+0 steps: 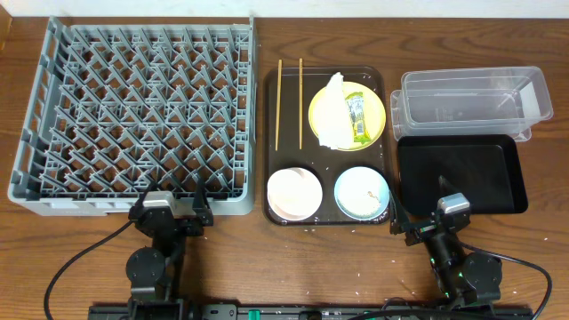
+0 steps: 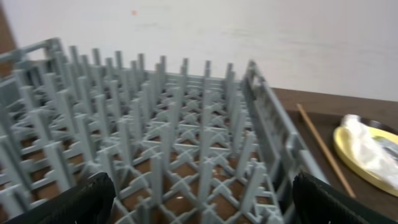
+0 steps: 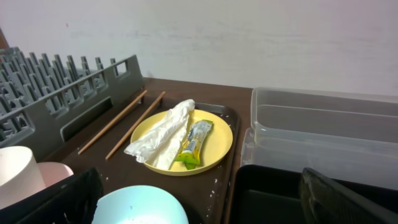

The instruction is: Sort waste into correct bins and load items into the dishwasher

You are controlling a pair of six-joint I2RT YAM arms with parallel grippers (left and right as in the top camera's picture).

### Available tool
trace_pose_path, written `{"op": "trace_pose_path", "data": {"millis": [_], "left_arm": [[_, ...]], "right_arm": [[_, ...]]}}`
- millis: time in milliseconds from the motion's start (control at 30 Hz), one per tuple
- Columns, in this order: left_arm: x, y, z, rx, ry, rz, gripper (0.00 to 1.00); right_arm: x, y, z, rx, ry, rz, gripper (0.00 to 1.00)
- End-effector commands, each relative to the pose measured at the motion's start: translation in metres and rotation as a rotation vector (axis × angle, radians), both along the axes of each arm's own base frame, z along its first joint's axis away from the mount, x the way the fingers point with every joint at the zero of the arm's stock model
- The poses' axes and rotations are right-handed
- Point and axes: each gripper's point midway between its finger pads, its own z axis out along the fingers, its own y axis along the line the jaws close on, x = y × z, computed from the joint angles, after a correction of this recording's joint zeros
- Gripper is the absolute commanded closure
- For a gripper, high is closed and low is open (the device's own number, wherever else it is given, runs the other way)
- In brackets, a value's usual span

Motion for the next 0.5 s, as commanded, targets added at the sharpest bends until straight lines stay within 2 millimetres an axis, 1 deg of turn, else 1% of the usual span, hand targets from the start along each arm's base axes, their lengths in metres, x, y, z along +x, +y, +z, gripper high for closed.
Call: {"op": "trace_pose_path", "data": {"millis": [0, 100, 167, 300, 333, 400, 467], "left_arm": [[-0.002, -0.028, -0.008, -0.024, 0.021, -0.16, 0.07], [-0.002, -0.033, 0.002, -0.023, -0.018, -0.188, 0.07], [-0.002, -0.035, 0.016, -0.021, -0.067, -0.201, 0.07], [-0.006, -0.035, 0.05, -0.013, -0.143, -0.203, 0.07], [-0.008, -0.035, 0.06, -0.012, -0.158, -0.203, 0.07], [-0.009, -0.035, 0.073, -0.011, -0.169, -0.203, 0.07], [-0.011, -0.036, 0.091, -0.012, -0.163, -0.207, 0.07]], "right_arm": [[0.001, -0.007, 0.0, 0.044, 0.013, -0.034, 0.01], [0.001, -0.003, 0.004, 0.078, 0.006, -0.011, 0.01], [-0.002, 0.005, 0.016, 0.084, -0.041, 0.04, 0.01], [-0.01, 0.015, 0.052, 0.092, -0.163, 0.109, 0.01], [-0.012, 0.015, 0.062, 0.103, -0.18, 0.112, 0.01], [-0.015, 0.015, 0.076, 0.121, -0.198, 0.114, 0.01], [-0.019, 0.014, 0.097, 0.13, -0.219, 0.116, 0.01]]}}
